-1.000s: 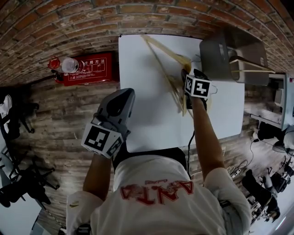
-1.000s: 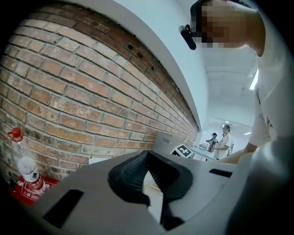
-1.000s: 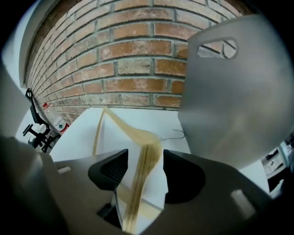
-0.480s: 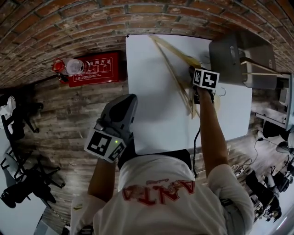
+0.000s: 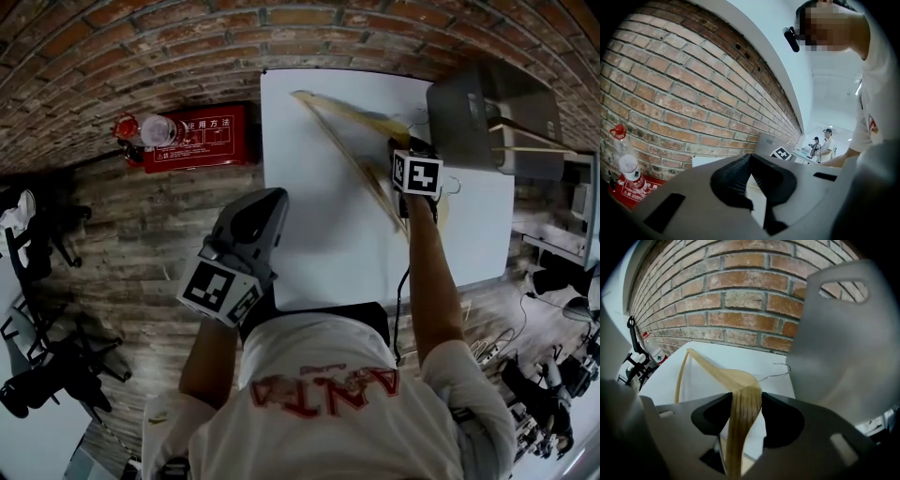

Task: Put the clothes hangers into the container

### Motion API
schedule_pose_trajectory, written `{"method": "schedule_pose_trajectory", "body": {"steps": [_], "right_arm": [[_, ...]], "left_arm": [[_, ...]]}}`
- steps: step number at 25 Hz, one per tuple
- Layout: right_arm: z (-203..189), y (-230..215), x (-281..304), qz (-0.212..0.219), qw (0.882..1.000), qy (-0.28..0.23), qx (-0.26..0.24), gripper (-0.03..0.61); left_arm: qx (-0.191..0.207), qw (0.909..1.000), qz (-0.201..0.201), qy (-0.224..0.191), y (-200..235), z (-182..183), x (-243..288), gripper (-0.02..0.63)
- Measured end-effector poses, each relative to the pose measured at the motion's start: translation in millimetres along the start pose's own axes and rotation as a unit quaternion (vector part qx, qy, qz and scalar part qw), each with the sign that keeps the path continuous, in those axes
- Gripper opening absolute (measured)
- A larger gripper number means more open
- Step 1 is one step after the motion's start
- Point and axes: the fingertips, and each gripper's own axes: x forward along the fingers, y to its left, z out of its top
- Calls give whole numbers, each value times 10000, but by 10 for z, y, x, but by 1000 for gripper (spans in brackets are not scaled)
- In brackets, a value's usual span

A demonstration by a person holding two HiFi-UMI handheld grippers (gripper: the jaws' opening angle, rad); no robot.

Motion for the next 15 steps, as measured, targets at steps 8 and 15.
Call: {"method": "schedule_pose_trajectory", "body": {"steps": [8,15], "right_arm": [[153,149,-759,-209,9918,-847,-935,192],[324,168,-1716,-437,9777,-1710,-1140,192]], "left_arm": [[131,9998,-38,-115,-320,153,-81,9],[416,9987,-81,-284,-641,388,-193,9]]}}
